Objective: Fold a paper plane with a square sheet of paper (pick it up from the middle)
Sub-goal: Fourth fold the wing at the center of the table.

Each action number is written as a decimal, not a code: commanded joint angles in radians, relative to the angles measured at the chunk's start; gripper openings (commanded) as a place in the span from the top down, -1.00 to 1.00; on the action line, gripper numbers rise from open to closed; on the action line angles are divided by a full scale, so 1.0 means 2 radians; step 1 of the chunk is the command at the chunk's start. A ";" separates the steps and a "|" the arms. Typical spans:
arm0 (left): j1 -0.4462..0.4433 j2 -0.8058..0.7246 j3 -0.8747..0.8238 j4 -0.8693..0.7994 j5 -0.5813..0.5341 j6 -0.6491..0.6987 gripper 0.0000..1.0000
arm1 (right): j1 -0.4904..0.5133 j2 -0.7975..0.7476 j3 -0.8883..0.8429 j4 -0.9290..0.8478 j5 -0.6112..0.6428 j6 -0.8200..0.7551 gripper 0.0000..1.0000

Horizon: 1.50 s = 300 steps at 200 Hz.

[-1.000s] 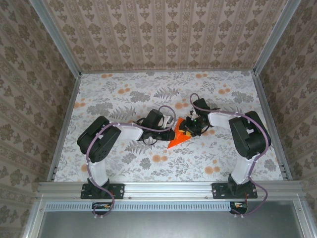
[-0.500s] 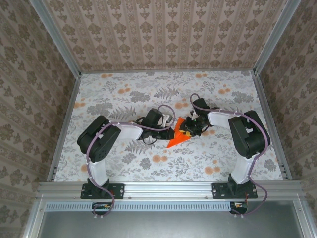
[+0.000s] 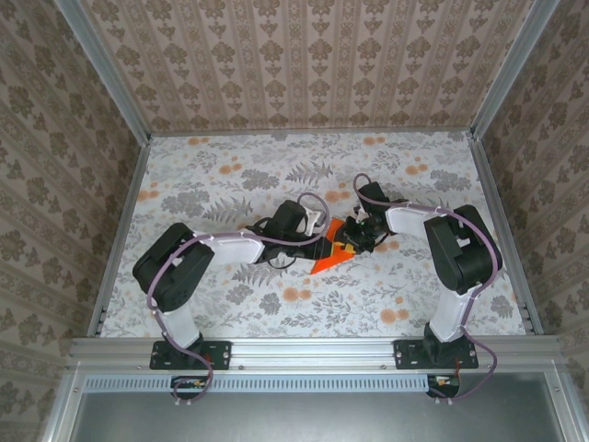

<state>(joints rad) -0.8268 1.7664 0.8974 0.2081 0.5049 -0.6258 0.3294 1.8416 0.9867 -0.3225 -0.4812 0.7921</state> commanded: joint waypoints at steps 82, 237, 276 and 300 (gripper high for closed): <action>-0.003 0.031 -0.003 -0.025 -0.038 -0.023 0.81 | 0.001 0.076 -0.039 -0.055 0.128 0.014 0.39; -0.003 0.048 -0.003 -0.036 -0.044 -0.028 0.90 | 0.000 0.087 -0.039 -0.063 0.139 0.021 0.47; -0.003 0.043 0.001 -0.043 -0.051 -0.024 0.91 | 0.001 0.088 -0.041 -0.064 0.143 0.023 0.51; -0.003 0.037 0.002 -0.050 -0.060 -0.021 0.90 | 0.000 0.089 -0.042 -0.064 0.145 0.024 0.52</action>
<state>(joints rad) -0.8307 1.8488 0.8974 0.1627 0.4133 -0.6666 0.3290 1.8538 0.9928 -0.3443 -0.4744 0.8150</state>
